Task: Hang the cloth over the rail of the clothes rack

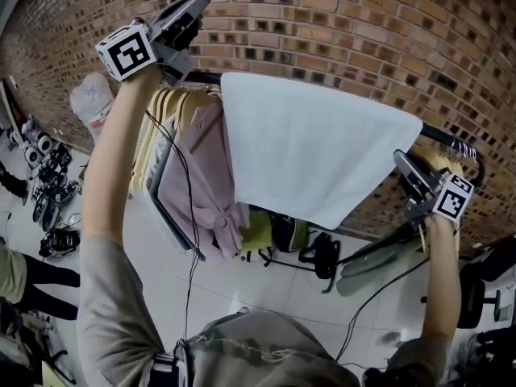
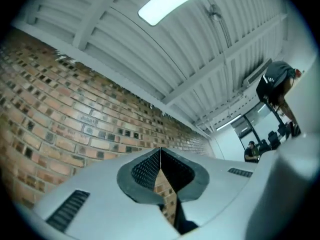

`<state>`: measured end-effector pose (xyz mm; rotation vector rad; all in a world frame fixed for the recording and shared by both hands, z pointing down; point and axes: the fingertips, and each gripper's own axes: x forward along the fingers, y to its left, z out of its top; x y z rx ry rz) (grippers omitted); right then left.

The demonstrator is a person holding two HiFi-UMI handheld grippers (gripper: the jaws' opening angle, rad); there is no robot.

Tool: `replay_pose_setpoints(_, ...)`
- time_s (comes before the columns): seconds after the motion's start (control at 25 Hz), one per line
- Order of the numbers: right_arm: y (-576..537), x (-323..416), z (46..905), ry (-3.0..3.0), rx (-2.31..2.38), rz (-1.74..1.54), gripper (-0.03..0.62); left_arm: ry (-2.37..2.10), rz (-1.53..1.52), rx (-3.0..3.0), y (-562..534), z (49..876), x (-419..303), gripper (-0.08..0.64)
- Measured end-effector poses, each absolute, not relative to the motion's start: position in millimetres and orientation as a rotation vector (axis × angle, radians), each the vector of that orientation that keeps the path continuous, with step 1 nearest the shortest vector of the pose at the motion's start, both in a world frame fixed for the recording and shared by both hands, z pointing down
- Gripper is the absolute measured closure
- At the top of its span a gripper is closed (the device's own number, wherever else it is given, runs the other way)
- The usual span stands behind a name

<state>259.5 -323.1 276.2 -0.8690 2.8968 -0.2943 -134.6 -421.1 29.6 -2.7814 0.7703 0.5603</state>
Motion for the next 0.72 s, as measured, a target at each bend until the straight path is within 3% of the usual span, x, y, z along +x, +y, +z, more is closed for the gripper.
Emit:
replay_pose_setpoints(0.12, -325.1, 258.9, 270.7, 2.912, -0.868, -0.276, 0.569, 0.73, 0.614, -2.873, -380.6, 83.2, -136.0, 0.549)
replay_pose_setpoints(0.24, -324.2, 253.6, 269.1, 2.93, -0.847, -0.257, 0.569, 0.726, 0.405, -2.949, -357.4, 162.4, -119.2, 0.443)
replay_pose_setpoints(0.48, -324.3, 251.1, 263.9, 2.91, -0.823, -0.251, 0.569, 0.828, 0.079, -2.966, -373.2, 261.0, -110.9, 0.442)
replay_pose_setpoints(0.72, -321.2, 245.6, 259.0, 2.895, -0.817, -0.234, 0.569, 0.959, -0.077, -2.958, -403.8, 288.6, -106.3, 0.442)
